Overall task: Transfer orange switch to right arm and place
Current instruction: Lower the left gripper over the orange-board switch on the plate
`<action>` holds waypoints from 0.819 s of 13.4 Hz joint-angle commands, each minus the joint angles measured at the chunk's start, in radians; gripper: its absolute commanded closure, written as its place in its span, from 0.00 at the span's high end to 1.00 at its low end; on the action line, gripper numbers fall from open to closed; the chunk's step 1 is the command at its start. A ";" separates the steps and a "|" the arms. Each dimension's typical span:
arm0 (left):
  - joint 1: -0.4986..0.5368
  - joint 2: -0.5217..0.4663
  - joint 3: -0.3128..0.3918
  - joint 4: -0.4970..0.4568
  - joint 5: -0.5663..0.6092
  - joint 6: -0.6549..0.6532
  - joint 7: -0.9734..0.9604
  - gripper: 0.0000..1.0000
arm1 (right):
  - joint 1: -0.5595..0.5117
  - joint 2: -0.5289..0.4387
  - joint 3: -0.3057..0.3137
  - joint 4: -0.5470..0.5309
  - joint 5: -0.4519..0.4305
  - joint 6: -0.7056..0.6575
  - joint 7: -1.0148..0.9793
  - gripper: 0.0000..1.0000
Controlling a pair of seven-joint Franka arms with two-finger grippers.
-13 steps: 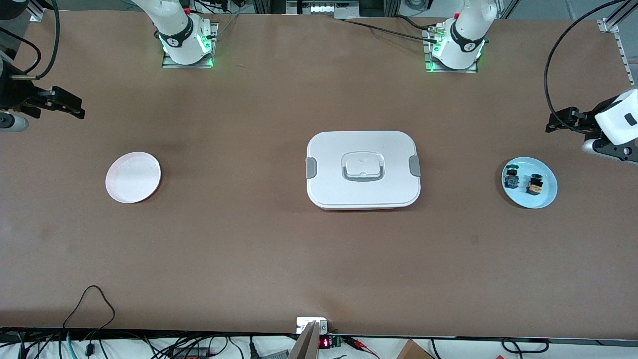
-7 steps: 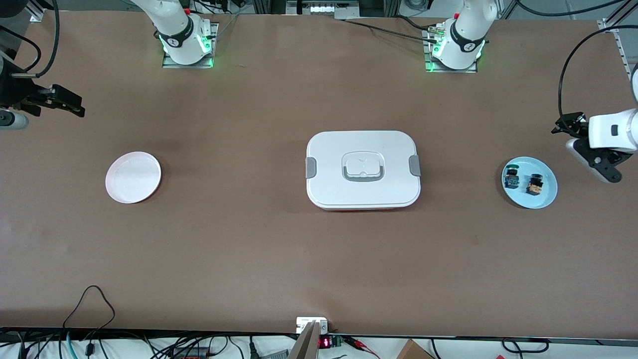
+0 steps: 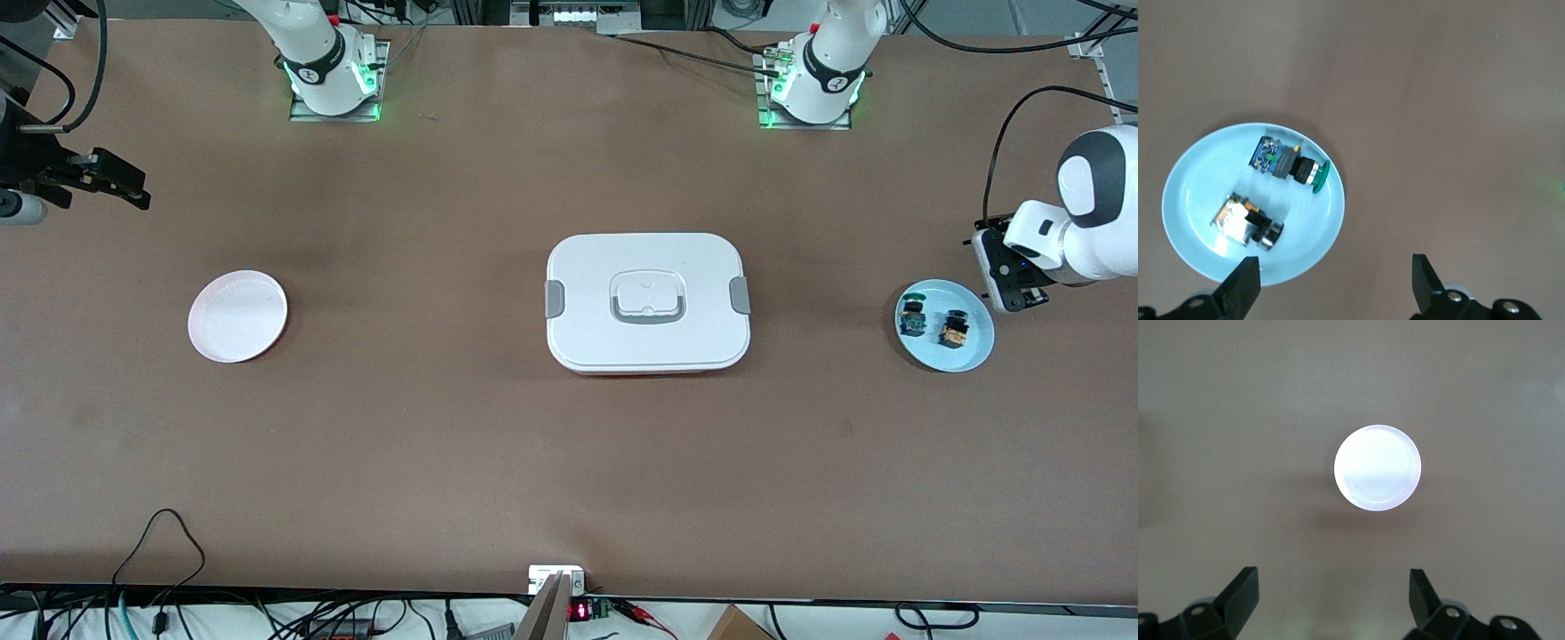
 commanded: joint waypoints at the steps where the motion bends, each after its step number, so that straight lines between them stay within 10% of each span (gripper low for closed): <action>1: 0.035 0.048 -0.008 -0.007 0.012 0.075 0.216 1.00 | -0.004 -0.003 0.004 0.016 0.009 -0.007 0.011 1.00; 11: 0.118 0.208 -0.022 0.012 -0.024 0.305 0.531 1.00 | -0.004 -0.003 0.002 0.016 0.015 -0.009 0.012 1.00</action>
